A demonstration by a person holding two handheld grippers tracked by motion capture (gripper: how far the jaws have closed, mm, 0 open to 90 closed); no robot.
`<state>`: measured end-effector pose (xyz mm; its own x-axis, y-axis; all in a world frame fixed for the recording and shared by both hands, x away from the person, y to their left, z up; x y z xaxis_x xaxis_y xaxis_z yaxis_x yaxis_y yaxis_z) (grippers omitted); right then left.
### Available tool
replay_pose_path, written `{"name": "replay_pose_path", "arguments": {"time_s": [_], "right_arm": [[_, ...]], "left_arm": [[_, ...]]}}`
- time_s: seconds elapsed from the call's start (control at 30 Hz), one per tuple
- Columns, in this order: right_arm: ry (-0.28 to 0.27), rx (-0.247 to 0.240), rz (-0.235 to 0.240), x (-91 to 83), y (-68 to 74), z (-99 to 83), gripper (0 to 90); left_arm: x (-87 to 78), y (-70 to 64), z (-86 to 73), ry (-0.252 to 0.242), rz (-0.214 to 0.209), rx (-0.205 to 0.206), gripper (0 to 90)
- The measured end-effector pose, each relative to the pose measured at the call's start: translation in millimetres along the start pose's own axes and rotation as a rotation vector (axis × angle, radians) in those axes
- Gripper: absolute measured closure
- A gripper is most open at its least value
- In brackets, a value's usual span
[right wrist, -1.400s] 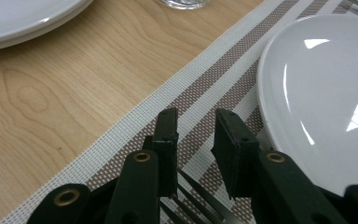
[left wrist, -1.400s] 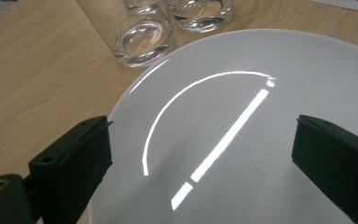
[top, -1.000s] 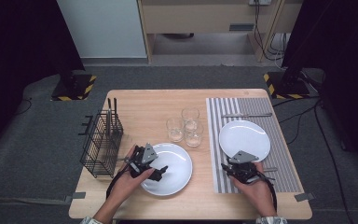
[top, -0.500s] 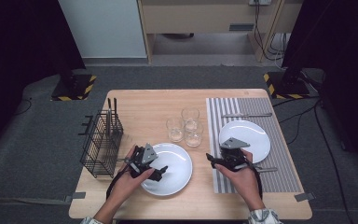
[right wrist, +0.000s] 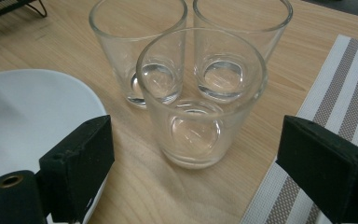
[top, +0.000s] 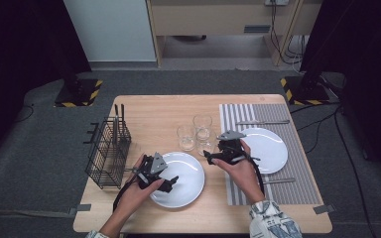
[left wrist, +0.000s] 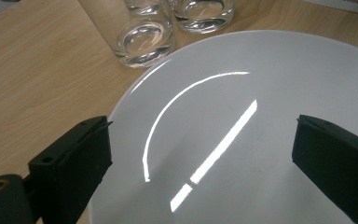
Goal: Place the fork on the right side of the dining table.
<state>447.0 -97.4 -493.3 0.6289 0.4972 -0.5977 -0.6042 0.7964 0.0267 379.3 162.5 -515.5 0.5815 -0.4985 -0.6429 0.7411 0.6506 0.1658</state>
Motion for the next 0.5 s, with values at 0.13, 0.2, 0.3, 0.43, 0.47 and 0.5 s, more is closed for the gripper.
{"name": "replay_pose_path", "arguments": {"time_s": [0.13,0.2,0.3,0.43,0.47,0.5], "right_arm": [[0.007,-0.015,-0.026,12.6,1.0,7.2,10.4],[0.012,-0.004,-0.030,19.0,0.7,10.5,10.2],[0.015,0.019,-0.042,26.8,0.0,12.7,11.2],[0.022,0.022,-0.046,34.8,-0.8,12.6,13.3],[0.027,0.026,-0.047,37.2,-1.6,12.0,12.6],[0.030,0.032,-0.045,39.2,-2.2,11.7,12.4]], "left_arm": [[-0.1,0.7,-0.4,0.000,-0.001,-0.002,4.0],[-0.4,1.1,-0.4,-0.002,0.000,-0.004,3.9],[-1.2,1.3,0.1,-0.003,0.000,-0.004,3.9],[-1.2,0.4,0.7,-0.005,-0.003,-0.003,3.9],[-1.2,0.3,0.8,-0.005,-0.003,-0.003,3.9],[-1.2,0.2,0.9,-0.006,-0.003,-0.003,3.9]]}}
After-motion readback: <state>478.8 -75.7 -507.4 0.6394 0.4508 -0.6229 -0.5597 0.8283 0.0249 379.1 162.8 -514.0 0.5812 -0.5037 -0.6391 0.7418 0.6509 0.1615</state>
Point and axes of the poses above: each handheld gripper's, and its own axes: x roughly forward along the jaws, z roughly out of its top, y roughly to its left, the point moved 2 cm from there along x, roughly forward along the jaws
